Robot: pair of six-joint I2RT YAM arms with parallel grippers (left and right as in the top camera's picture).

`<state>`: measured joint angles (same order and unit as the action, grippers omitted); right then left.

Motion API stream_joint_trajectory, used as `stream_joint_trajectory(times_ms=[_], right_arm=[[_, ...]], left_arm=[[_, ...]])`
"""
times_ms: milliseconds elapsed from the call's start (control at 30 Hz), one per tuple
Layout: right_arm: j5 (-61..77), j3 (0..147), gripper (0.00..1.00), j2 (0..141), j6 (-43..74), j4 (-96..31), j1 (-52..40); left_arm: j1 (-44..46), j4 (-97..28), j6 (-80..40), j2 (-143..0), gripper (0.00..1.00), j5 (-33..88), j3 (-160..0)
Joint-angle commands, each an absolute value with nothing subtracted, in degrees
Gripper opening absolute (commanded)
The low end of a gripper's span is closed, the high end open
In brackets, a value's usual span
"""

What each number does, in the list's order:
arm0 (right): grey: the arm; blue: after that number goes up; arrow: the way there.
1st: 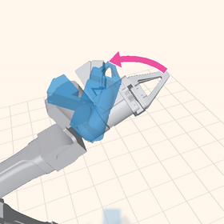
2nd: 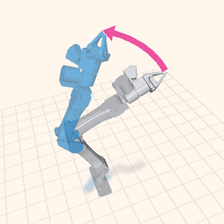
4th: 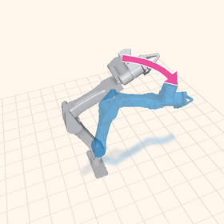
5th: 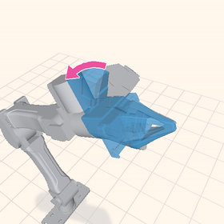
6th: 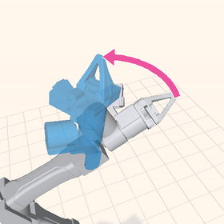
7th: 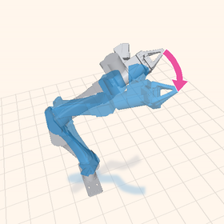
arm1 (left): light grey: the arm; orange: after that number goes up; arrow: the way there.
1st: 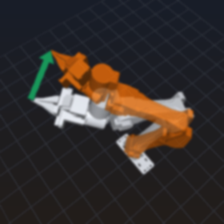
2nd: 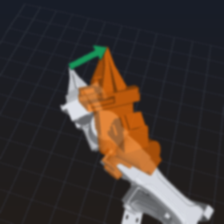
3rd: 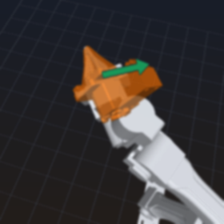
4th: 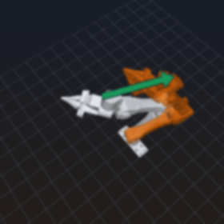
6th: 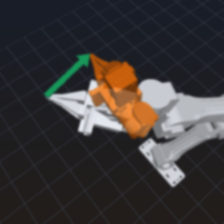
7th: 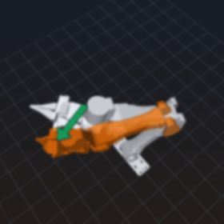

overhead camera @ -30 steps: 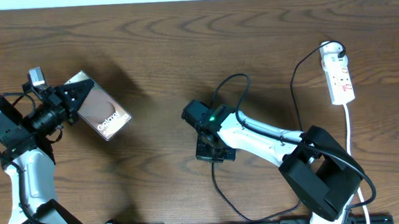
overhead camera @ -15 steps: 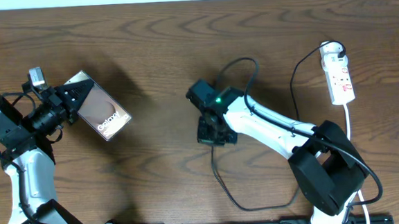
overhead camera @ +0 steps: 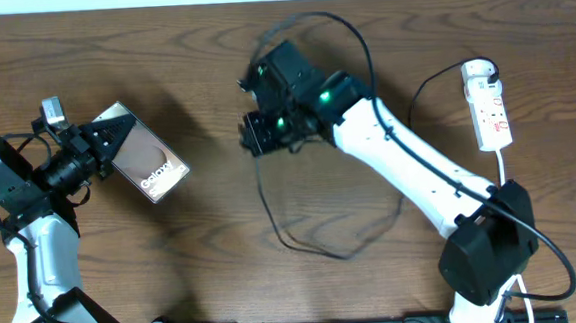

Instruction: Plug charger to phone and switch on socket

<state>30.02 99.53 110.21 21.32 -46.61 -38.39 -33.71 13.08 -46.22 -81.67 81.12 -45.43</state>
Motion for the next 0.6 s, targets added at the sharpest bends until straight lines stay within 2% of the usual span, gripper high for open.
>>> stream_joint_trajectory(times_ms=[0,167,400,567], right_arm=[[58.2,101.1,0.01,110.2,7.7,-43.0,-35.0],[68.7,100.4,0.01,110.4,5.1,-42.2,-28.9],[74.5,94.5,0.01,111.5,-0.9,-42.2,-22.7],[80.8,87.7,0.01,113.8,-5.4,-39.4,-21.7]], left_arm=[[-34.0,13.4,-45.4,-81.6,0.07,83.4,-45.4],[-34.0,13.4,-45.4,-81.6,0.07,83.4,-45.4],[-34.0,13.4,-45.4,-81.6,0.07,83.4,-45.4],[-34.0,13.4,-45.4,-81.6,0.07,84.1,-45.4]])
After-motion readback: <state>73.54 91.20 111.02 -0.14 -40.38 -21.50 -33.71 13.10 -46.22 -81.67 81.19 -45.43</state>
